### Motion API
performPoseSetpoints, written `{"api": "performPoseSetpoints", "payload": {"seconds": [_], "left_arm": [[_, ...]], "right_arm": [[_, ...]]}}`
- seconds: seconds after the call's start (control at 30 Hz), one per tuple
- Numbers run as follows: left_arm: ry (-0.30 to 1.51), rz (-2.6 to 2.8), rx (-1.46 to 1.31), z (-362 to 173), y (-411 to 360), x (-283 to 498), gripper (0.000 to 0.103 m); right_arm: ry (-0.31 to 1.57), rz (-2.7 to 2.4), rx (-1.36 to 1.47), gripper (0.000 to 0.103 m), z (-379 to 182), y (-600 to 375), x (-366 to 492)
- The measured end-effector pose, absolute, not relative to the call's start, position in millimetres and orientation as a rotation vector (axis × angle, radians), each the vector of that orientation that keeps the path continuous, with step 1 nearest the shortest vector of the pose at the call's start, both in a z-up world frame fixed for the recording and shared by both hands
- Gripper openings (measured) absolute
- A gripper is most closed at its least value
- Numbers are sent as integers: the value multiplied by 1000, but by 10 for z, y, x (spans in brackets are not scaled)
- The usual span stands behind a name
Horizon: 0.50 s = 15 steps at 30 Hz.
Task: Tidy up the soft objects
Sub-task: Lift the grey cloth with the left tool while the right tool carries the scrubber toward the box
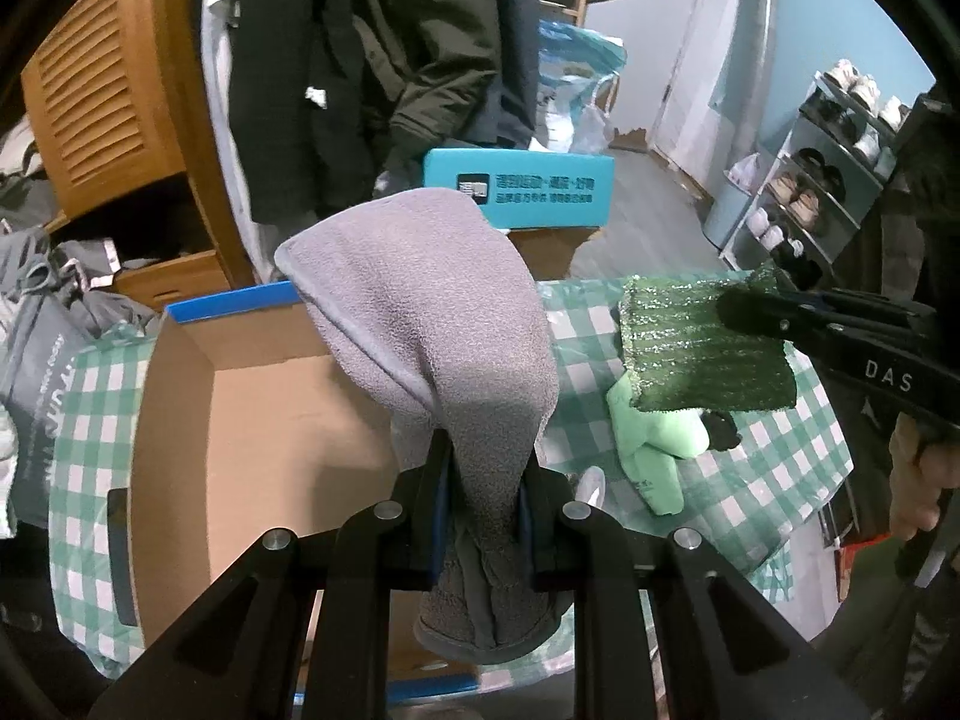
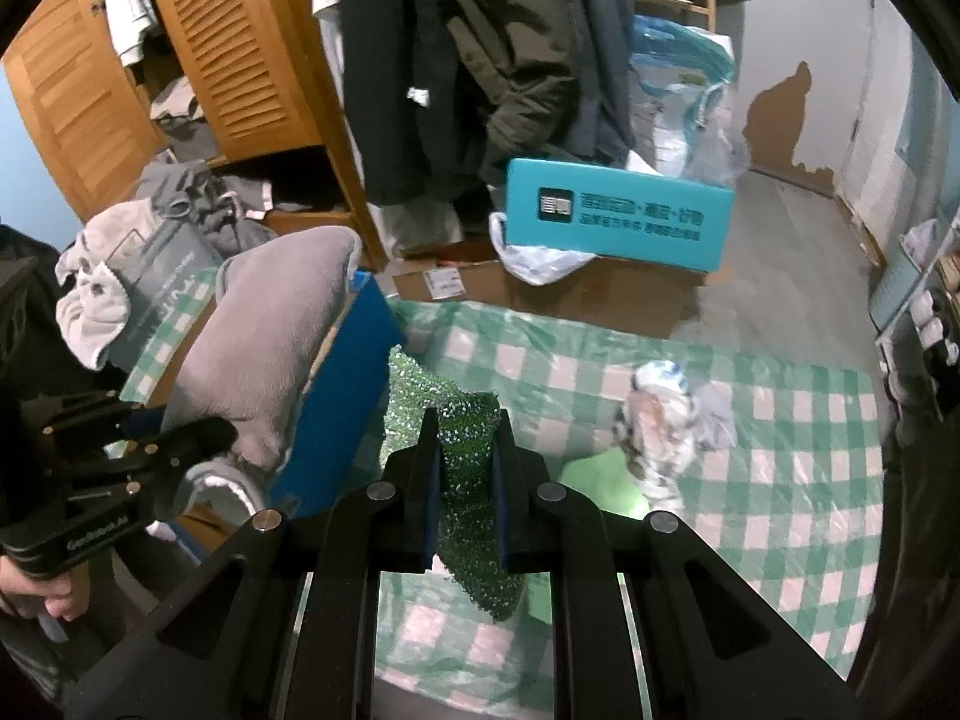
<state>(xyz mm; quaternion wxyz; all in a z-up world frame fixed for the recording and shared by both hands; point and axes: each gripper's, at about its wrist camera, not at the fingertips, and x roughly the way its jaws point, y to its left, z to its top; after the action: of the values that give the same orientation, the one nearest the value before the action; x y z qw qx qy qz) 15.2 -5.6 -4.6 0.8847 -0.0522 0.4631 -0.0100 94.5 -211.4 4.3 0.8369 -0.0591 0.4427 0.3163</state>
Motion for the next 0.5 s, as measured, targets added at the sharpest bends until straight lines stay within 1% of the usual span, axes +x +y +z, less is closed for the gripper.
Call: {"api": "performPoseSetpoints", "payload": {"seconds": [0.27,0.5], "left_arm": [[945,26,-121,-16,217,59,18],[960,68,-139,-123,499,-39,18]], "right_arm": [[960,712,-138,12,43,-1677,961],[977,763,-166,12,4,-1223,936]]}}
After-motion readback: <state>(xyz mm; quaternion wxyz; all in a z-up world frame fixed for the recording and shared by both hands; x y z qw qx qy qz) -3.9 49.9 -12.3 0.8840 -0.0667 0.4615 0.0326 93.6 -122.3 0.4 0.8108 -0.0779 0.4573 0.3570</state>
